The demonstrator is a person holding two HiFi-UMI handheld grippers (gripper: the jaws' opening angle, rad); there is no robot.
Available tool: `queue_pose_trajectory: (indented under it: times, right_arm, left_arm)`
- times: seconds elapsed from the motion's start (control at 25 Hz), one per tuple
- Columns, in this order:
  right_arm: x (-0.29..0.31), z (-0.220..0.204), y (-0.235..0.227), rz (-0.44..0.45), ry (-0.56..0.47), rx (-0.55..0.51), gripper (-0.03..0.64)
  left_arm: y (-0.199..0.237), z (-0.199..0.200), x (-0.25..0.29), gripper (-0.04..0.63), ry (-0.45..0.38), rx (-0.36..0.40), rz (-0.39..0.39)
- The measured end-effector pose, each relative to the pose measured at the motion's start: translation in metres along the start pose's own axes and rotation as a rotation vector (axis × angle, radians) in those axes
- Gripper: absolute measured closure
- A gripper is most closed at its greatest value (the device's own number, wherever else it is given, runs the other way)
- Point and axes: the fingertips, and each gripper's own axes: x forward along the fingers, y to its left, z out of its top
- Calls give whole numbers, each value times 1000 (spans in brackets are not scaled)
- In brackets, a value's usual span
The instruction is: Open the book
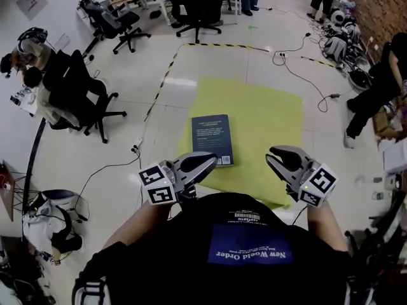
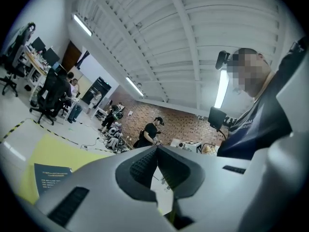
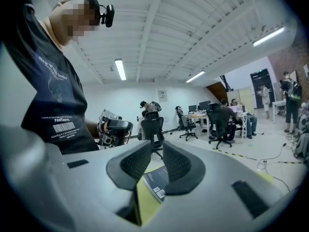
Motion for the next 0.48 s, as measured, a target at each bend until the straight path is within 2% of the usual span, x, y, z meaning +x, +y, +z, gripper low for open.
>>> queue_pose_trajectory:
  times: [0.24,0.48]
  right_arm:
    - [59,2,10,5,50,-26,555]
    - [120,-21,30,47,188,-94,530]
  left_arm:
    - [45,13,-34,589,-7,27,8]
    - [85,22,-69,589,-7,17,33]
